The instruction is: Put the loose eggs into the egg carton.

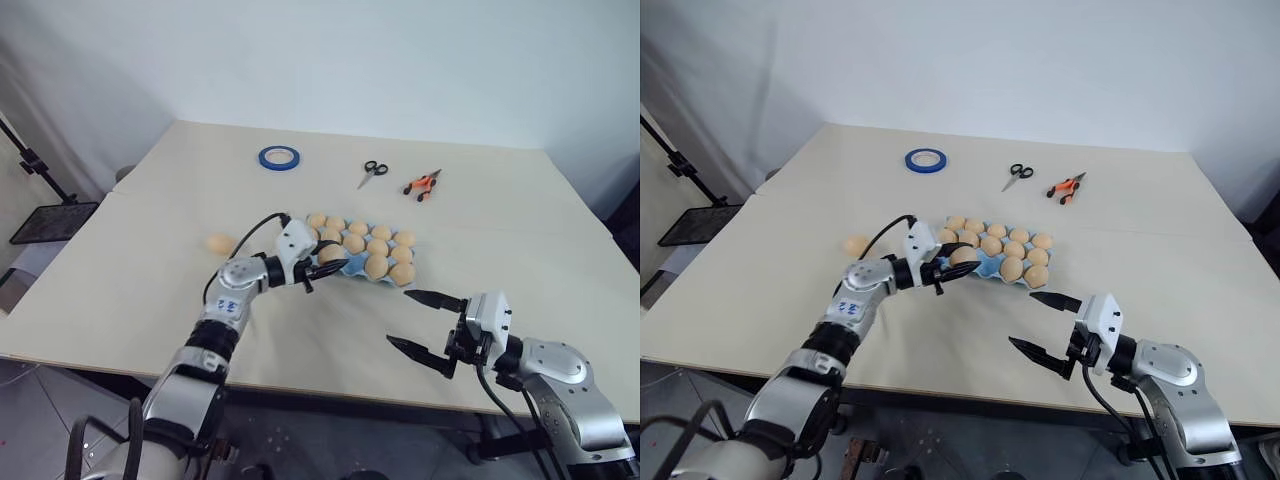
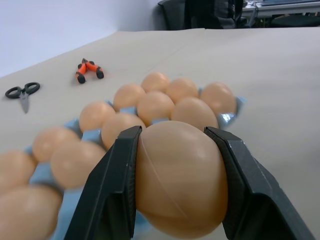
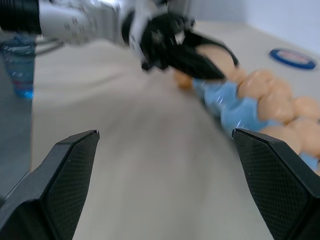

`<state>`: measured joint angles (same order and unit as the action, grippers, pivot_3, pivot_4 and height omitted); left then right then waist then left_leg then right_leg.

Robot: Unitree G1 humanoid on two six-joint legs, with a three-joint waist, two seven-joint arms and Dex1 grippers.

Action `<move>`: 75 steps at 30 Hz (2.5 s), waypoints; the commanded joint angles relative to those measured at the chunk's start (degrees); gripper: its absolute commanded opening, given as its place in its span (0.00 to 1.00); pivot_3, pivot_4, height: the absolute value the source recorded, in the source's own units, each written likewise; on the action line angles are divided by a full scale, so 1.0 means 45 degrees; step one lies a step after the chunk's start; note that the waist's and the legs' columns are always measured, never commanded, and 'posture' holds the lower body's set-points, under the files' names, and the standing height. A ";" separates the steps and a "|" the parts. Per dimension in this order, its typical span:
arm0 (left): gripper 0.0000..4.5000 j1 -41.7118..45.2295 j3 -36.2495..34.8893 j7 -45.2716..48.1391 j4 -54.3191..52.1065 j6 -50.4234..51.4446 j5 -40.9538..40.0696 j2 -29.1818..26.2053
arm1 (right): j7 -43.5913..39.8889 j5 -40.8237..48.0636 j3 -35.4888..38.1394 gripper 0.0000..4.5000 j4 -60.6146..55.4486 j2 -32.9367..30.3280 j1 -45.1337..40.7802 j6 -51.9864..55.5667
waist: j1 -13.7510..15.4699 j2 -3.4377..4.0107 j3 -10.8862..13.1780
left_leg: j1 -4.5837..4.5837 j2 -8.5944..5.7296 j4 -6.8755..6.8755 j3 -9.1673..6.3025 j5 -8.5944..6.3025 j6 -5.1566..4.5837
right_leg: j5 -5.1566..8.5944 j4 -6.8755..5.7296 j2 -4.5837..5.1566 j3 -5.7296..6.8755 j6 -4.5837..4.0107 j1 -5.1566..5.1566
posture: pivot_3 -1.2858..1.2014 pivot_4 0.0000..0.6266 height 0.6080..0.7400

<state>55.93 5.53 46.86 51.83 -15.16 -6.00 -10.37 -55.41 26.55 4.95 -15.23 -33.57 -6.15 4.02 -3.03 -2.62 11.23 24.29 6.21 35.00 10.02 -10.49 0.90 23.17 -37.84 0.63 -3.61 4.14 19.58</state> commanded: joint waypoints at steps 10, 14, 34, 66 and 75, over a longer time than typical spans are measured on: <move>0.66 0.1834 -0.0384 -0.1356 0.3177 -0.1447 0.0928 0.0779 | 0.1028 0.0242 0.0324 1.00 -0.1536 0.0178 0.0526 0.0151 | -0.0001 0.0000 0.0002 | 0.0013 0.0001 -0.0004 0.0000 -0.0002 0.0009 | 0.0013 -0.0005 -0.0007 0.0028 -0.0006 0.0016 | 0.52 0.24 1.00; 0.96 0.1703 -0.0583 -0.0637 0.3048 -0.1591 0.0726 0.0811 | 0.1110 0.0260 0.0227 1.00 -0.1532 0.0229 0.0476 0.0133 | 0.0003 0.0000 0.0001 | 0.0013 0.0000 0.0004 0.0001 -0.0001 0.0009 | 0.0013 -0.0015 -0.0008 0.0042 -0.0005 0.0012 | 0.52 0.24 1.00; 0.99 -0.6883 -0.3825 0.1229 -0.7275 0.0266 -0.2265 -0.4483 | 0.0137 -0.0195 -0.0299 1.00 0.0818 0.0901 -0.0585 -0.1254 | -0.0059 0.0019 0.0009 | -0.0008 0.0085 0.0012 0.0018 0.0006 0.0019 | 0.0014 -0.0043 -0.0021 0.0058 -0.0004 -0.0001 | 0.52 0.24 1.00; 0.99 -0.3531 -0.2370 -0.1819 -0.3520 0.3508 -0.1117 -0.2943 | 0.0144 -0.0120 0.0434 1.00 0.3130 0.1008 -0.2193 -0.1874 | -0.0026 0.0022 0.0010 | -0.0013 -0.0002 -0.0009 0.0017 0.0024 -0.0013 | -0.0006 -0.0025 0.0012 0.0059 0.0007 -0.0006 | 0.52 0.24 1.00; 0.99 -0.1136 -0.2000 -0.1793 0.0645 0.1779 -0.0282 -0.2060 | 0.0768 0.0098 0.0655 1.00 0.2030 0.1068 -0.1403 -0.1513 | -0.0038 0.0023 0.0011 | -0.0006 0.0006 -0.0009 0.0027 0.0021 0.0008 | 0.0013 -0.0027 -0.0010 0.0044 0.0017 0.0018 | 0.52 0.24 1.00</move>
<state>49.30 -3.45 38.34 53.40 -5.04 -7.64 -20.08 -52.75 25.70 6.41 -3.19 -28.76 -12.65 -2.88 -3.20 -2.51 11.27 24.26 6.24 34.98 10.15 -10.40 0.94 23.23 -37.97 0.59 -3.41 4.22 19.67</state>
